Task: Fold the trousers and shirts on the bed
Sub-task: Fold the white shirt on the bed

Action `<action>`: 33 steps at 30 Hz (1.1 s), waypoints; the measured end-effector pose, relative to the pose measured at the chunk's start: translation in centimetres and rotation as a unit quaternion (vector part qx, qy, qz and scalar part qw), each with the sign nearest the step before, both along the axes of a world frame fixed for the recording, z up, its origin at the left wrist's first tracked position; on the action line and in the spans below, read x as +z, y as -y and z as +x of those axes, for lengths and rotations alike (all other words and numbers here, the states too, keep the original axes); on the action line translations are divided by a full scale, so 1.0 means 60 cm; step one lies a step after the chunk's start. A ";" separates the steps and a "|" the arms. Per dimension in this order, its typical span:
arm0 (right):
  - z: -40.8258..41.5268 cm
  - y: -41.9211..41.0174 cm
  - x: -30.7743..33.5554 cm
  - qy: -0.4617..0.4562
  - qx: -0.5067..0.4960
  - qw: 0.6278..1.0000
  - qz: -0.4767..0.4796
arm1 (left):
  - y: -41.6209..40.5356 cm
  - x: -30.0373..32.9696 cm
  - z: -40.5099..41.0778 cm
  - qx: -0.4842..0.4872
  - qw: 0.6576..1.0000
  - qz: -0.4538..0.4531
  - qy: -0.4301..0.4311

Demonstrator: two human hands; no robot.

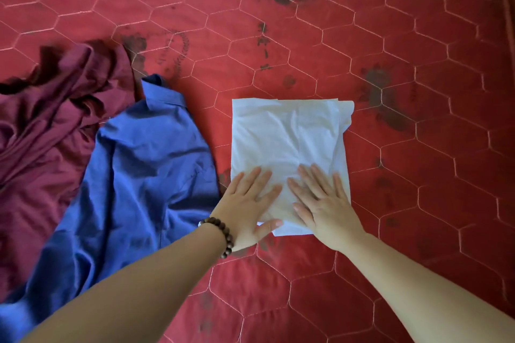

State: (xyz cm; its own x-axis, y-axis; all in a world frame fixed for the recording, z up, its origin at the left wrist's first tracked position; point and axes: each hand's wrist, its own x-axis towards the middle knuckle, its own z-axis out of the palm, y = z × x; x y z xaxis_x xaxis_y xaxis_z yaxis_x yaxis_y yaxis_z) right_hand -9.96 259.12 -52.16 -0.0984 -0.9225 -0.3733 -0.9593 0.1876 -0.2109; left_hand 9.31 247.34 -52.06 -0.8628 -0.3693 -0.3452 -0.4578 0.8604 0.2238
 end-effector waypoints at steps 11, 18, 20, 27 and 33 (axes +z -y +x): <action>0.024 -0.004 0.015 -0.124 0.091 0.988 -0.002 | -0.024 0.002 -0.027 -0.016 0.998 -0.006 0.056; -0.109 -0.030 0.046 -0.177 0.062 0.981 0.040 | -0.157 0.039 -0.178 0.147 0.980 0.051 0.125; -0.152 -0.041 0.057 -0.190 0.043 0.978 0.073 | -0.195 0.056 -0.230 0.172 0.970 0.117 0.126; -0.191 -0.074 0.068 -0.073 -0.263 0.962 -0.023 | -0.086 0.062 -0.246 0.177 0.984 0.010 0.007; -0.130 -0.041 0.041 0.085 -0.517 0.851 0.012 | 0.083 0.029 -0.171 0.311 0.948 0.021 0.059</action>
State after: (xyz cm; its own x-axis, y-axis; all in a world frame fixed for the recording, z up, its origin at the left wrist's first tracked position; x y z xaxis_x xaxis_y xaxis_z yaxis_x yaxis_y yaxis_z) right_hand -17.74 261.59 -49.69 -0.7966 -0.3666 -0.4807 -0.2340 0.9201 -0.3140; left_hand -0.93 242.38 -50.31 -0.4363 -0.7782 -0.4516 -0.8982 0.4070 0.1664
